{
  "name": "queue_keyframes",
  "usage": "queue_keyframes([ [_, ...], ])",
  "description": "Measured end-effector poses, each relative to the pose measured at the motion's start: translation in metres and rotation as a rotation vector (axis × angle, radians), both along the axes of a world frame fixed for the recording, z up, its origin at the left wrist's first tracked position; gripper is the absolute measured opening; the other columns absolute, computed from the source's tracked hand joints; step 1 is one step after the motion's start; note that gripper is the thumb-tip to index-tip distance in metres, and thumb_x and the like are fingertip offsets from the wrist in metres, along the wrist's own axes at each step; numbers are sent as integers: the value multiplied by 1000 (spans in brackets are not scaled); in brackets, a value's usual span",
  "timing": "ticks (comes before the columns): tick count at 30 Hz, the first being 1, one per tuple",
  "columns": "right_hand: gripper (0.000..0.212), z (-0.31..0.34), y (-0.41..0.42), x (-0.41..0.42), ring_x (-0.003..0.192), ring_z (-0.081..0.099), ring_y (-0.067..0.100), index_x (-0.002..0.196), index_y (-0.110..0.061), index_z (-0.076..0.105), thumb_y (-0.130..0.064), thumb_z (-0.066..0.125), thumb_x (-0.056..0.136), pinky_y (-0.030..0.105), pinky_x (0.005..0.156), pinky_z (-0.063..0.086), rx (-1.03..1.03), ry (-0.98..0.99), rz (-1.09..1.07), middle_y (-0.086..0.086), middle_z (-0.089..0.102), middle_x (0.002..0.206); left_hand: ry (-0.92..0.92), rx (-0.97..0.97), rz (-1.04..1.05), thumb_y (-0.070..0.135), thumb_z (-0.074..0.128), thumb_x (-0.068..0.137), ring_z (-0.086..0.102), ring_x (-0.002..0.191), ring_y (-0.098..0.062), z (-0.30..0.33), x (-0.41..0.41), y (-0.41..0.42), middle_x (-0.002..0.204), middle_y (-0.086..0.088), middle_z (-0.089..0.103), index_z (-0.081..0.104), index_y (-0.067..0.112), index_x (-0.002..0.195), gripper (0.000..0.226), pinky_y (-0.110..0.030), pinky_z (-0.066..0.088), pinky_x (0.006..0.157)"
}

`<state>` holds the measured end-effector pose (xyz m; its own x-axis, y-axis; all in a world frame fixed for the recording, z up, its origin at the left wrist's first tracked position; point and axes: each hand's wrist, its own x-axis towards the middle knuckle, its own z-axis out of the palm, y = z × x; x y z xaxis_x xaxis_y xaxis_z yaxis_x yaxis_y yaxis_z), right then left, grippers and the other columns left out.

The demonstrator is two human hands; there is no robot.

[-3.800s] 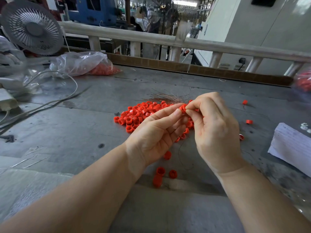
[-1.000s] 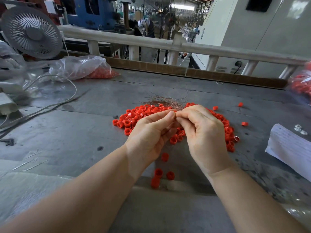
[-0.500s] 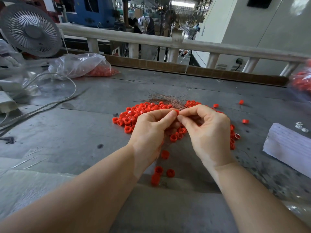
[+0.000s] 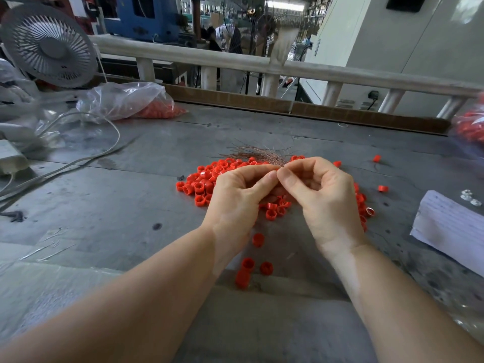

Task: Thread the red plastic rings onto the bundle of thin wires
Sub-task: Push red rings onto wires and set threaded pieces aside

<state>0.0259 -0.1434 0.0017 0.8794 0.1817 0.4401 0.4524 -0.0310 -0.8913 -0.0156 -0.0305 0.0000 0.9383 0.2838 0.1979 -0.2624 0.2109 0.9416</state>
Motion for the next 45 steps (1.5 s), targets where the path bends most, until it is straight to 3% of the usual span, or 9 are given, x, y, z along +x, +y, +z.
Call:
queue_keyframes([
  [5, 10, 1, 1, 0, 71, 70, 21, 72, -17, 75, -26, 72, 73, 31, 70, 54, 101, 206, 133, 8, 72, 71, -23, -6, -22, 1, 58, 88, 69, 77, -17, 0, 1, -1, 83, -9, 73, 70, 8, 90, 15, -23, 56, 72],
  [9, 14, 4, 1, 0, 60, 66, 18, 65, -14, 74, -27, 71, 63, 26, 60, 53, 205, 296, 177, 8, 69, 61, -23, -17, -46, 0, 58, 86, 67, 79, -21, 0, 1, -1, 82, -10, 72, 71, 7, 91, 15, -27, 57, 78],
  [18, 9, 5, 2, 0, 57, 66, 18, 63, -12, 74, -21, 71, 63, 25, 57, 53, 248, 282, 157, 8, 68, 59, -34, -4, -56, 1, 58, 87, 68, 75, -15, -3, 1, -2, 80, -7, 73, 71, 9, 91, 16, -21, 55, 72],
  [24, 15, 5, 3, 1, 61, 65, 19, 66, -9, 72, -11, 65, 79, 31, 64, 57, 273, 343, 156, 9, 68, 63, 10, -105, -129, 7, 53, 92, 68, 85, -19, -3, 3, -3, 87, -11, 72, 71, 9, 95, 18, -24, 55, 79],
  [27, 18, 8, 1, 1, 51, 63, 13, 65, -6, 67, -10, 60, 82, 24, 53, 54, 342, 400, 203, 6, 65, 55, 7, -113, -153, -2, 52, 90, 68, 83, -17, -3, 3, -2, 86, -8, 73, 70, 10, 95, 23, -22, 55, 78],
  [33, 19, 9, 2, -1, 50, 63, 12, 67, -5, 65, -8, 57, 84, 19, 48, 50, 371, 435, 248, 4, 65, 55, 2, -67, -112, 2, 58, 87, 68, 88, -25, -3, 2, -1, 91, -15, 72, 69, 6, 99, 18, -29, 55, 85],
  [36, 13, 8, 2, 0, 50, 63, 12, 67, -5, 65, -17, 62, 73, 21, 50, 52, 361, 429, 249, 5, 65, 55, -10, -52, -119, 8, 63, 82, 68, 80, -16, -3, 1, 0, 84, -8, 73, 71, 9, 96, 16, -21, 55, 75],
  [40, 15, 6, 2, 1, 50, 64, 15, 64, -7, 66, -20, 62, 70, 22, 49, 52, 342, 424, 264, 7, 65, 56, -17, -56, -108, 16, 65, 73, 69, 87, -24, -3, 2, 0, 92, -14, 72, 70, 6, 98, 27, -30, 56, 85],
  [45, 19, 8, 1, 0, 51, 64, 16, 58, -10, 69, -24, 65, 69, 21, 49, 51, 345, 473, 314, 8, 66, 57, -2, -38, -90, 7, 62, 82, 68, 85, -24, -2, 1, 1, 91, -14, 72, 69, 7, 97, 16, -34, 55, 86],
])
